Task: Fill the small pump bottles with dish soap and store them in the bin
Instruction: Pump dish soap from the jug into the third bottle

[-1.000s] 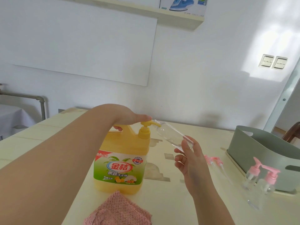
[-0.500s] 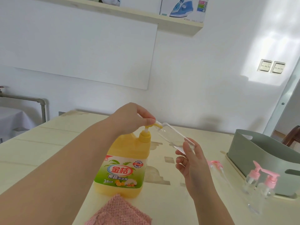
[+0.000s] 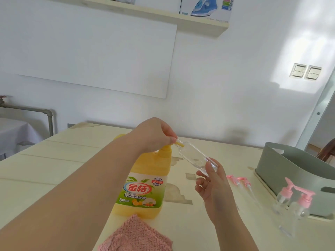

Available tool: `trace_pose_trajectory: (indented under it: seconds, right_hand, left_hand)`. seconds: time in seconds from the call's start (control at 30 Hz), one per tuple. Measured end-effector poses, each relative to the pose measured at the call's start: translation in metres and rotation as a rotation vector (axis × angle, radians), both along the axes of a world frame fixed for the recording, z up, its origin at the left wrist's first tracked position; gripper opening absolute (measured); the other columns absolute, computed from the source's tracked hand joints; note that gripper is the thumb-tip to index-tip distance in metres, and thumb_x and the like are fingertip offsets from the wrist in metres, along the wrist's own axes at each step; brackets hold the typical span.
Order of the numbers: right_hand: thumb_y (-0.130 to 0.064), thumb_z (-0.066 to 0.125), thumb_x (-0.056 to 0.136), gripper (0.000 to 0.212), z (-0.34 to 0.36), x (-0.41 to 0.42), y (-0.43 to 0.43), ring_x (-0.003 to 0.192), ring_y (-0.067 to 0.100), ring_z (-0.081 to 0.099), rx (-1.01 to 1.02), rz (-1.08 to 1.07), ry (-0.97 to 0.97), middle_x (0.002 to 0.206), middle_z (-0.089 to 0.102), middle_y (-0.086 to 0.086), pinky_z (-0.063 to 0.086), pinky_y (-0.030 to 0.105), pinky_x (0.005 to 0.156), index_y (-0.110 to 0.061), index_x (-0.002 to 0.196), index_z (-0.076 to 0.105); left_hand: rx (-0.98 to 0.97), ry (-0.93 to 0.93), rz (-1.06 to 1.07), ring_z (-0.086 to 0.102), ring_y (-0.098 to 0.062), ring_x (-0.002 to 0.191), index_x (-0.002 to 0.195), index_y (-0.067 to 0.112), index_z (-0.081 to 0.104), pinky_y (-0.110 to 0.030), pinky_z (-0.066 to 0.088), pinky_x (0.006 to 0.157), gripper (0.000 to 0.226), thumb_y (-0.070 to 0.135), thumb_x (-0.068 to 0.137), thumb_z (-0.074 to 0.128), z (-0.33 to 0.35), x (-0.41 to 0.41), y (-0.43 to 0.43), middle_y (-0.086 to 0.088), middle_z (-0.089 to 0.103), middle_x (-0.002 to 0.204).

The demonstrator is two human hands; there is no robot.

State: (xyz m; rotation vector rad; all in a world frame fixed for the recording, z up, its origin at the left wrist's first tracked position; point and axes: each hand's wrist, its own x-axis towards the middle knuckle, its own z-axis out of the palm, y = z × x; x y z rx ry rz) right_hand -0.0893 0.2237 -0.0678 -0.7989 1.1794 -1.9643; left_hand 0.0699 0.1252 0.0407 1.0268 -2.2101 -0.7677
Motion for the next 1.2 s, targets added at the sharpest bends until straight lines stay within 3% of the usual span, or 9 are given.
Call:
trace_pose_trajectory:
  seconds: [0.13,0.23,0.37,0.53,0.67,0.93,1.2]
  right_hand:
    - [-0.024,0.055,0.096,0.027,0.009,0.001,0.004,0.057,0.014,0.05,-0.027,-0.006,0.052,0.089,0.063,0.007,0.043,0.029,0.063,-0.033,0.121,0.059]
    - [-0.022,0.054,0.097,0.033,0.017,0.002,0.003,0.059,0.015,0.05,-0.05,-0.016,0.072,0.099,0.065,0.007,0.043,0.03,0.064,-0.037,0.126,0.055]
    - [-0.021,0.052,0.097,0.034,0.019,0.004,0.001,0.061,0.015,0.051,-0.054,-0.018,0.061,0.104,0.064,0.006,0.043,0.03,0.064,-0.038,0.127,0.054]
    - [-0.042,0.05,0.094,0.031,0.012,0.006,0.001,0.06,0.013,0.054,-0.055,-0.019,0.057,0.115,0.062,0.005,0.045,0.028,0.063,-0.039,0.124,0.056]
    - [-0.04,0.049,0.095,0.024,0.005,0.005,-0.003,0.061,0.013,0.053,-0.035,-0.03,0.058,0.11,0.063,0.007,0.045,0.027,0.061,-0.037,0.117,0.059]
    - [-0.026,0.051,0.098,0.018,0.001,0.003,-0.002,0.06,0.014,0.052,-0.04,0.001,0.007,0.101,0.063,0.005,0.044,0.027,0.06,-0.03,0.113,0.06]
    - [-0.008,0.053,0.095,0.023,0.017,0.001,0.008,0.07,0.016,0.056,-0.099,0.074,0.002,0.096,0.064,0.006,0.046,0.028,0.067,-0.025,0.111,0.057]
  left_hand:
    - [0.082,0.042,-0.09,0.053,0.001,0.095,0.095,0.036,0.071,-0.021,0.038,0.075,0.011,0.034,0.086,0.066,0.002,0.013,-0.005,0.02,0.063,0.095]
    - [0.145,0.17,-0.094,0.049,0.004,0.093,0.101,0.035,0.071,-0.016,0.034,0.07,0.016,0.037,0.089,0.061,0.0,0.013,-0.004,0.021,0.062,0.101]
    - [0.152,0.257,-0.03,0.053,-0.003,0.096,0.102,0.03,0.071,-0.014,0.034,0.067,0.016,0.031,0.092,0.058,-0.003,0.009,-0.005,0.014,0.065,0.102]
    - [0.124,0.281,0.017,0.057,-0.004,0.092,0.092,0.028,0.072,-0.016,0.038,0.066,0.01,0.028,0.088,0.063,-0.006,0.005,-0.005,0.01,0.068,0.095]
    - [0.057,0.246,0.055,0.058,0.0,0.084,0.088,0.029,0.071,-0.016,0.036,0.064,0.009,0.028,0.088,0.062,-0.012,0.002,-0.005,0.014,0.067,0.085]
    - [0.036,0.175,0.069,0.057,0.002,0.087,0.089,0.029,0.072,-0.013,0.035,0.063,0.009,0.03,0.088,0.063,-0.015,0.002,-0.005,0.016,0.066,0.088]
    - [0.184,0.17,-0.022,0.052,0.003,0.091,0.098,0.03,0.072,-0.019,0.035,0.069,0.019,0.041,0.088,0.06,0.002,0.015,-0.003,0.012,0.066,0.098]
